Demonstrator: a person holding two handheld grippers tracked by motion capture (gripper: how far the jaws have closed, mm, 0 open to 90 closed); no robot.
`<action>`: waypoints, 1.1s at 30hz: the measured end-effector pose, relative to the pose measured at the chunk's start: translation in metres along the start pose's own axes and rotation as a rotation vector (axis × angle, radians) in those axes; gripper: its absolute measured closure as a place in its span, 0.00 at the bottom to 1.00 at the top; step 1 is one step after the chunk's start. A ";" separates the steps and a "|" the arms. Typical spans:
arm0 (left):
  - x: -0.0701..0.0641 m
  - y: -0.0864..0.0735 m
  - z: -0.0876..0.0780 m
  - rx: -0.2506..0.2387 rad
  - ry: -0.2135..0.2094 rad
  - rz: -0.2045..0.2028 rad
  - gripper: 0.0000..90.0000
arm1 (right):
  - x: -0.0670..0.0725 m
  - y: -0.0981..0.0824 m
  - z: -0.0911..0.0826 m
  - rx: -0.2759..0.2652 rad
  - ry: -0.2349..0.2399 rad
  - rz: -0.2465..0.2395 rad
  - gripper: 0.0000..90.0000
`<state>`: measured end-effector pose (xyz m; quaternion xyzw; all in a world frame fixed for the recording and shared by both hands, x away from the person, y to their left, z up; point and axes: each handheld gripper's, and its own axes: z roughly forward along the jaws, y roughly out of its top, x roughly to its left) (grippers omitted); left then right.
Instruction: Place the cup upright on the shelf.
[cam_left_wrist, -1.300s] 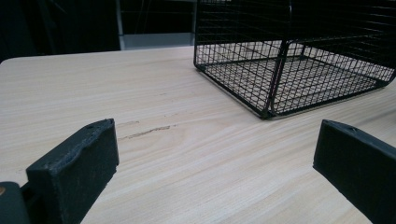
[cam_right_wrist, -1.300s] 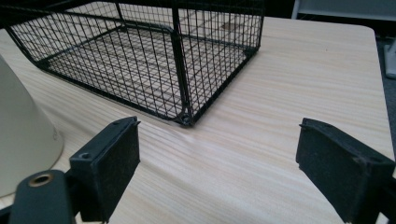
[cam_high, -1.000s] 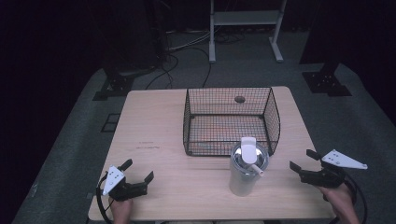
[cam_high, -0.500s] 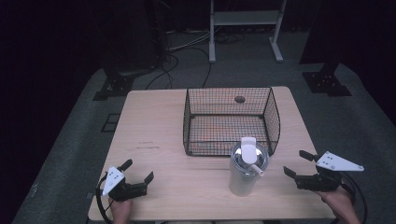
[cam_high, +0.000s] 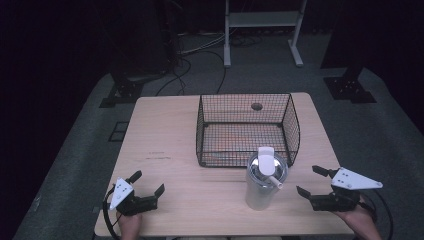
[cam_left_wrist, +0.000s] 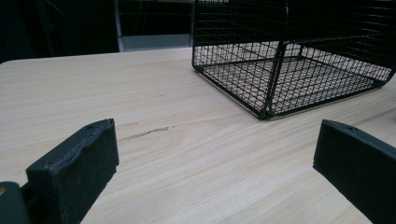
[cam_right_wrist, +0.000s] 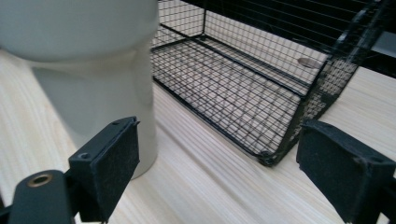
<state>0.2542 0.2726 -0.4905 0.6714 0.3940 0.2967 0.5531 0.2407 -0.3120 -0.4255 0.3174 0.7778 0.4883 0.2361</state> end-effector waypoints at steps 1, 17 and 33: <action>0.000 0.000 0.000 0.000 0.000 0.000 0.00 | 0.002 0.001 0.000 0.003 0.006 0.001 0.14; 0.000 0.000 0.000 -0.001 -0.002 0.001 0.00 | 0.020 0.004 0.005 0.009 0.081 -0.027 0.13; 0.000 0.000 -0.001 -0.005 -0.003 0.001 0.00 | 0.043 0.005 0.026 -0.012 0.188 -0.029 0.13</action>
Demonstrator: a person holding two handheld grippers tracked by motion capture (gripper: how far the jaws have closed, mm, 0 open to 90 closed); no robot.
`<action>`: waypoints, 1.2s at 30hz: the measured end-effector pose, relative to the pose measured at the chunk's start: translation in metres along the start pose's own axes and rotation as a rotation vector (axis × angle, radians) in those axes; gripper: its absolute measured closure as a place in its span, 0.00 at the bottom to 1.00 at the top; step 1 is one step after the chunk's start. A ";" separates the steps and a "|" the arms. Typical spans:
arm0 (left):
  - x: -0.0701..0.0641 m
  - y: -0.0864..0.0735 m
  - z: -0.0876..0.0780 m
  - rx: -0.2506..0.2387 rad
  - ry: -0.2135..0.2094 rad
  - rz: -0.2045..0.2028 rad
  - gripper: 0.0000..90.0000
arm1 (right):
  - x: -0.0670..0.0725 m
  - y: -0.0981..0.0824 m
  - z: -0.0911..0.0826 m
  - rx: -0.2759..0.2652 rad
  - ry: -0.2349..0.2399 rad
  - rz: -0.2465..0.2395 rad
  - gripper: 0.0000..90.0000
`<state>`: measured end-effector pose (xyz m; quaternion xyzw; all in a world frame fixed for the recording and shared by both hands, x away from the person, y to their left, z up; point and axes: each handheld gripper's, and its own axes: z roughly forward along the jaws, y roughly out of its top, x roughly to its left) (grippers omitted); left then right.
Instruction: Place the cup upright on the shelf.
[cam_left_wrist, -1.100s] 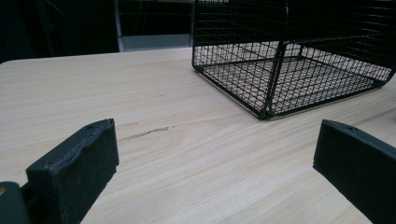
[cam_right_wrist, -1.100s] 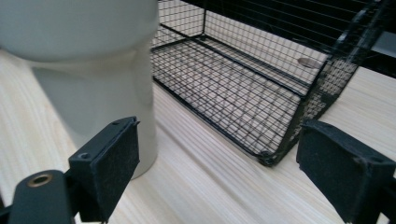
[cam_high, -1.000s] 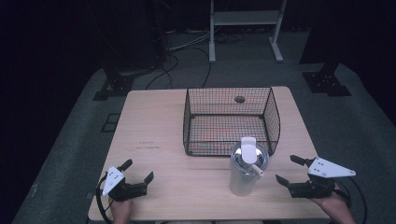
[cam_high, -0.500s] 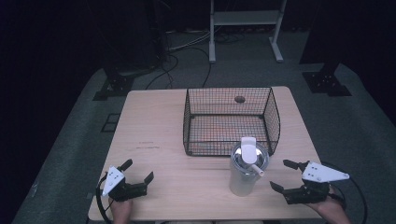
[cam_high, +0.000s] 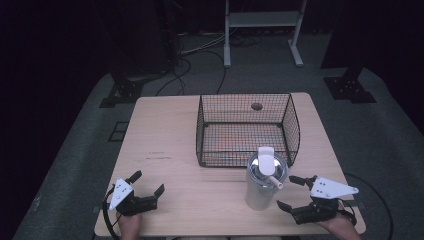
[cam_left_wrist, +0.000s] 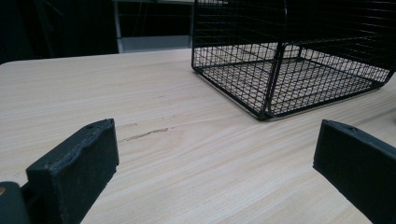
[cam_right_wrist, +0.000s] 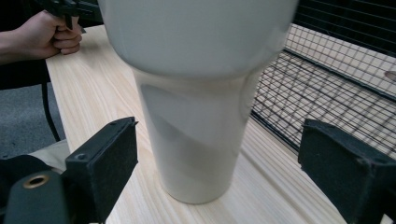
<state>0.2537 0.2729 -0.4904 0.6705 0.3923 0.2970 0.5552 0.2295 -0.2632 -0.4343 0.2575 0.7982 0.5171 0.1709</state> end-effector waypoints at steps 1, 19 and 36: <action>0.000 0.000 0.000 0.001 -0.001 0.000 0.00 | 0.000 0.000 0.001 0.000 0.003 -0.002 0.13; 0.000 0.000 0.000 -0.001 -0.005 -0.002 0.00 | 0.004 0.002 0.033 -0.017 0.035 0.016 0.11; 0.000 0.000 0.000 -0.002 -0.006 -0.003 0.00 | 0.006 0.004 0.058 -0.086 0.043 0.030 0.09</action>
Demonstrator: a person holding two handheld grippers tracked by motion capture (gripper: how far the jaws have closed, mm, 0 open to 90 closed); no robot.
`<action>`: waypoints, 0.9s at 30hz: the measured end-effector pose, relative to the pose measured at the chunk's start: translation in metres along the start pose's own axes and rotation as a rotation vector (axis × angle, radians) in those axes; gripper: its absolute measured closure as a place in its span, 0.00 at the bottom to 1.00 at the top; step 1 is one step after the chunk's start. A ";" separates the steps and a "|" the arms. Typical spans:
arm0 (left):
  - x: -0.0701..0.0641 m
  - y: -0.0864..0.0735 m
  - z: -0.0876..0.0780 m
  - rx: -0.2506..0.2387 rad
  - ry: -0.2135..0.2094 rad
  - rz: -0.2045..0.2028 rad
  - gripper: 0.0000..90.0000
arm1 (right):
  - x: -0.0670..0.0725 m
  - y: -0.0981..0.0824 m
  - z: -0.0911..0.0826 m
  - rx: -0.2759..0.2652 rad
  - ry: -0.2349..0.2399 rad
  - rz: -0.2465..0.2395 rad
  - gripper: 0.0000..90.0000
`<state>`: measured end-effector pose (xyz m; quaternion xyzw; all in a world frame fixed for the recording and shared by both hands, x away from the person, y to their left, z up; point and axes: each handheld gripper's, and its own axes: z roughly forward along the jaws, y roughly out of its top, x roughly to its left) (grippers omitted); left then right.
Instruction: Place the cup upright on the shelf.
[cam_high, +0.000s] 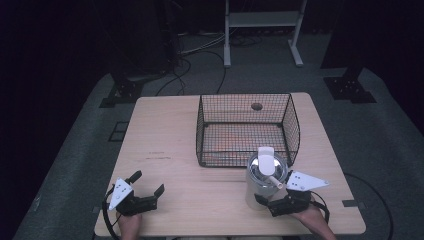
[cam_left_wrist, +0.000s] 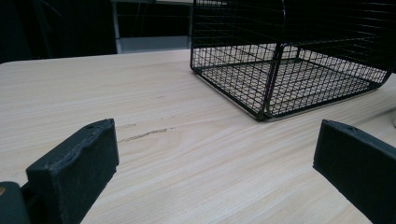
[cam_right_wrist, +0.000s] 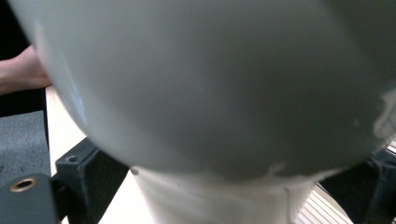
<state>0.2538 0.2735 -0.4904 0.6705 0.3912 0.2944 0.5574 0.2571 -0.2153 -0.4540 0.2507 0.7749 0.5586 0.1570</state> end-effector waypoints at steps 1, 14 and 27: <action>0.000 0.000 0.000 0.000 0.000 0.000 0.00 | 0.000 0.000 0.001 -0.002 0.000 0.003 0.08; 0.000 0.000 0.000 0.000 -0.001 0.001 0.00 | 0.001 -0.002 0.010 -0.053 -0.001 0.021 0.09; 0.001 0.000 0.000 -0.006 -0.004 -0.004 0.00 | 0.003 -0.003 0.011 -0.077 -0.018 0.016 0.10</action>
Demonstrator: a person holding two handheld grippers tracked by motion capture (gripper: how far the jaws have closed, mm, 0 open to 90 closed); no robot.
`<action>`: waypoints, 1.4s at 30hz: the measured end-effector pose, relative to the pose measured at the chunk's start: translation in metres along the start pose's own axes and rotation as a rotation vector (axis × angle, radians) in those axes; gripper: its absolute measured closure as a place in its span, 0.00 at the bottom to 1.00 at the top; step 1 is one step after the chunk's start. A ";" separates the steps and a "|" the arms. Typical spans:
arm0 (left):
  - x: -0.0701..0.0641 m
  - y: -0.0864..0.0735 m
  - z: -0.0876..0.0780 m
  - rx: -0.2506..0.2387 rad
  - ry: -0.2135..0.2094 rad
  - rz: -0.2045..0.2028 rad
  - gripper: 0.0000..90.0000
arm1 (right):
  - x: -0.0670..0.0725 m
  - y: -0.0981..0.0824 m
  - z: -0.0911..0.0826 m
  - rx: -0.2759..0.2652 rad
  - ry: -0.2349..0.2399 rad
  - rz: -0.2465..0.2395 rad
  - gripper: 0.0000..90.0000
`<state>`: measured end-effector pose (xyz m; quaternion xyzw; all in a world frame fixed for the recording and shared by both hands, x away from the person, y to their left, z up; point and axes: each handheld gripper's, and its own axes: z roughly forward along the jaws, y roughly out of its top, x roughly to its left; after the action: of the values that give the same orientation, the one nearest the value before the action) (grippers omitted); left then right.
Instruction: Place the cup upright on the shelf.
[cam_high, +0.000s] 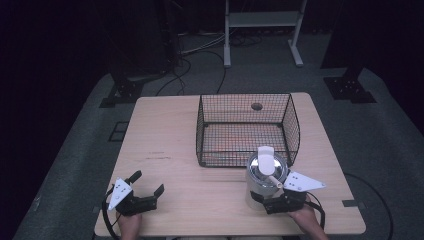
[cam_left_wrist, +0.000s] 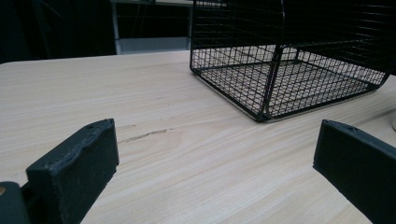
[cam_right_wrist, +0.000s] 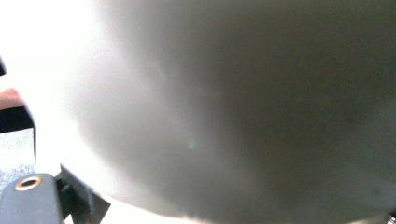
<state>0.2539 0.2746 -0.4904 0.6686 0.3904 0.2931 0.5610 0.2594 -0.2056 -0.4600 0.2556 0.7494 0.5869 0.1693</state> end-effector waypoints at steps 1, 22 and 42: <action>0.000 0.000 0.000 0.001 0.000 -0.001 0.00 | 0.000 0.000 0.000 0.003 0.001 0.002 0.10; 0.000 0.000 0.000 -0.005 -0.001 -0.008 0.00 | -0.011 0.076 -0.008 -0.071 0.084 -0.022 0.10; 0.001 0.000 -0.001 -0.011 -0.007 -0.016 0.00 | -0.031 0.128 0.019 -0.057 0.106 -0.052 0.10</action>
<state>0.2542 0.2760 -0.4904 0.6632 0.3922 0.2887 0.5683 0.3182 -0.1857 -0.3424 0.1996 0.7467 0.6160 0.1518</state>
